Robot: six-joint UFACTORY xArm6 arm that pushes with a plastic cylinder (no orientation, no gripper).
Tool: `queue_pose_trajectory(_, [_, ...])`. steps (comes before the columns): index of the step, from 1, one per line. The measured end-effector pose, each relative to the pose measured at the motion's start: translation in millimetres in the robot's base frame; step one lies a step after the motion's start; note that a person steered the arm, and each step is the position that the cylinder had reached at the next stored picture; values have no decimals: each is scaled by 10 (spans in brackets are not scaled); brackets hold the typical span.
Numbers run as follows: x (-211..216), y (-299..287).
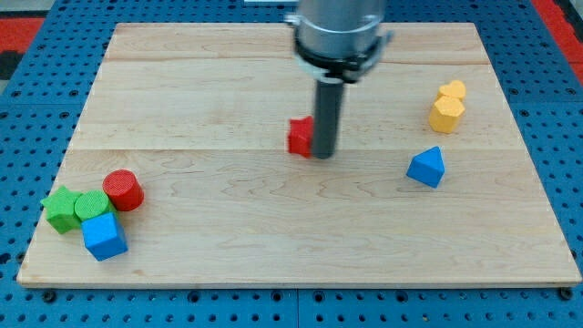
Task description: Adjust the red circle vertically above the green circle
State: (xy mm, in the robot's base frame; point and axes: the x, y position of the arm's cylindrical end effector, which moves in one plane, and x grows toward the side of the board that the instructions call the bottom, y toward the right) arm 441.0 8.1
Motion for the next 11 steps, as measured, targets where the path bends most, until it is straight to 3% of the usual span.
queue_pose_trajectory(1, [-272, -558])
queue_pose_trajectory(2, [-286, -734])
queue_pose_trajectory(3, [583, -234])
queue_pose_trajectory(4, [1005, -534])
queue_pose_trajectory(5, [1096, -827])
queue_pose_trajectory(8, [846, -1986])
queue_pose_trajectory(10, [467, -2180])
queue_pose_trajectory(11, [611, -2210])
